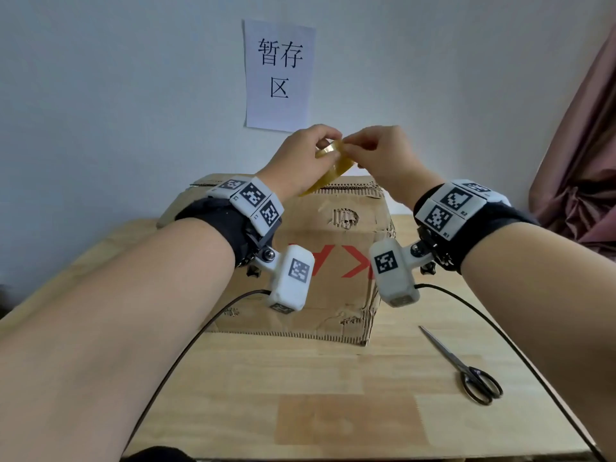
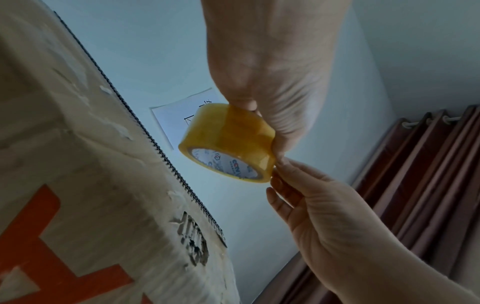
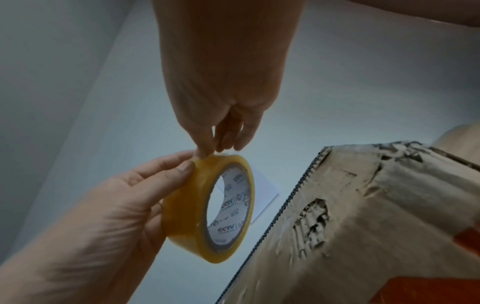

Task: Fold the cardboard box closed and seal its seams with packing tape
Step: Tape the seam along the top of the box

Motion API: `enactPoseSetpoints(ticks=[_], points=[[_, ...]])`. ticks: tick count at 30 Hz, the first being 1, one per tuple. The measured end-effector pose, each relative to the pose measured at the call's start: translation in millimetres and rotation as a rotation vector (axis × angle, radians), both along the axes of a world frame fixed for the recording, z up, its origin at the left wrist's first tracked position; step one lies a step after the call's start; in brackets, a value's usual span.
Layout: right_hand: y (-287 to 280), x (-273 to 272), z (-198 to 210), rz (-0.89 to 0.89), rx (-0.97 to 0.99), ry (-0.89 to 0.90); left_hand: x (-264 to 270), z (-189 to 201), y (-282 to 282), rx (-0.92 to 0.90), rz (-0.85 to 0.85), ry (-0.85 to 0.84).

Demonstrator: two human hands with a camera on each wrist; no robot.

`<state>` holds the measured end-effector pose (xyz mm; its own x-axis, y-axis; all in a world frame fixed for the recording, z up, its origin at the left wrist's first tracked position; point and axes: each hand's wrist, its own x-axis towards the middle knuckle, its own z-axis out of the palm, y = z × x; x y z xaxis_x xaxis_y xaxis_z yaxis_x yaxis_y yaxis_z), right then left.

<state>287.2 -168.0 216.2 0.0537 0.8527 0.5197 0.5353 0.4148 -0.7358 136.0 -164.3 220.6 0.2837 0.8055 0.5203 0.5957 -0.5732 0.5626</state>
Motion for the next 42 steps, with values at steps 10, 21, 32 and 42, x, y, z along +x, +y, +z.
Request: enactPoseSetpoints(ticks=[10, 21, 32, 42], points=[[21, -2, -10, 0.019, -0.03, 0.106, 1, -5, 19, 0.044, 0.03, 0.026], [32, -17, -6, -0.004, -0.034, 0.151, -3, 0, 22, 0.095, 0.071, 0.035], [34, -23, -10, 0.086, -0.263, 0.29, -15, -11, 26, 0.049, 0.047, 0.057], [32, -30, -3, -0.131, -0.014, -0.236, -12, -10, 30, 0.005, 0.06, 0.042]])
